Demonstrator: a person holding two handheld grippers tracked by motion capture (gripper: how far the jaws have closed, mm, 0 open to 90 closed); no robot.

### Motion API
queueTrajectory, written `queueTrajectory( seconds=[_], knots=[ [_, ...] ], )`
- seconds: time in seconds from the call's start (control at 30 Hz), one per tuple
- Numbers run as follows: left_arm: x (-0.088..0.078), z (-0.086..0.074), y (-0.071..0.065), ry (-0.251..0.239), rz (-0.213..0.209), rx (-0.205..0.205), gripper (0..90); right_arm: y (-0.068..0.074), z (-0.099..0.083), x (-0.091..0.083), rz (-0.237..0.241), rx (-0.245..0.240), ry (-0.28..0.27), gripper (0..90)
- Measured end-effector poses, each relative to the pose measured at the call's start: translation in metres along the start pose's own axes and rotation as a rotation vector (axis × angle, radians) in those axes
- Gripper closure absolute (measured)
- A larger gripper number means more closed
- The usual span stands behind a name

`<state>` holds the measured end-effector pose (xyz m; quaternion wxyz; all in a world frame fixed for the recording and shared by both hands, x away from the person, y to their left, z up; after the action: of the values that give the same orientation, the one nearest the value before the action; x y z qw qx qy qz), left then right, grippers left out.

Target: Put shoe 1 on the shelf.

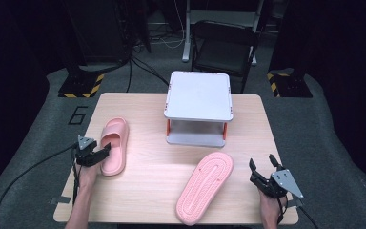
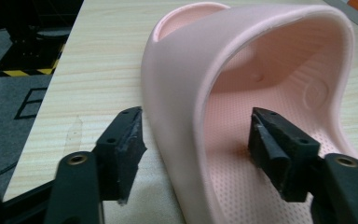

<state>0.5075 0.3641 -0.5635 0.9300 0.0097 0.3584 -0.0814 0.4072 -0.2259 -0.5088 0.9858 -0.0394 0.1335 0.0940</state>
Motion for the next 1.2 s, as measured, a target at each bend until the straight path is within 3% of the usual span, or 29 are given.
queueTrajectory(
  seconds=[0.03, 0.13, 0.17, 0.23, 0.27, 0.47, 0.63, 0.77, 0.97, 1.2],
  knots=[
    [0.000, 0.000, 0.000, -0.004, 0.000, -0.002, 37.3, 0.000, 0.000, 0.000, 0.000, 0.000, 0.000, 24.4],
    [-0.002, 0.004, 0.000, -0.025, 0.010, 0.019, 50.1, -0.002, 0.000, -0.001, -0.003, 0.006, -0.005, 24.4],
    [-0.002, 0.005, 0.000, -0.031, 0.008, 0.026, 59.5, -0.003, 0.000, -0.001, -0.010, 0.010, -0.003, 24.4],
    [-0.001, 0.004, 0.001, -0.029, 0.018, 0.030, 61.5, -0.004, 0.000, -0.001, -0.009, 0.011, -0.002, 24.5],
    [0.000, 0.004, 0.002, -0.030, 0.019, 0.026, 67.2, -0.004, -0.001, -0.001, -0.012, 0.015, 0.001, 24.5],
    [0.002, 0.006, 0.005, -0.040, 0.030, 0.030, 73.6, -0.001, -0.001, -0.001, -0.008, 0.005, 0.005, 24.6],
    [0.000, 0.011, 0.003, -0.025, 0.059, 0.065, 78.2, 0.001, -0.002, 0.001, -0.008, 0.000, 0.008, 24.6],
    [-0.004, 0.017, -0.008, -0.036, 0.073, 0.151, 83.6, 0.001, -0.002, 0.001, -0.008, -0.004, 0.008, 24.7],
    [-0.017, 0.022, -0.036, -0.070, -0.026, 0.159, 83.8, 0.001, -0.001, 0.001, -0.010, -0.002, 0.006, 24.7],
    [-0.036, 0.024, -0.085, -0.096, -0.186, 0.245, 83.5, 0.000, -0.001, 0.001, -0.013, 0.003, 0.007, 24.7]
  ],
)
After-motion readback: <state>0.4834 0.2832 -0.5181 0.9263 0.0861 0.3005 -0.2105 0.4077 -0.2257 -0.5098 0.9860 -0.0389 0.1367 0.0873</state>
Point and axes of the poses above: each handheld gripper's, and its own axes: x roughly forward along the jaws, z roughly out of its top, y roughly to its left, the point moved 8 cm from there along x, roughly forward along the jaws, and after that the axes turned 12 degrees about y, right-handed, at the moved point
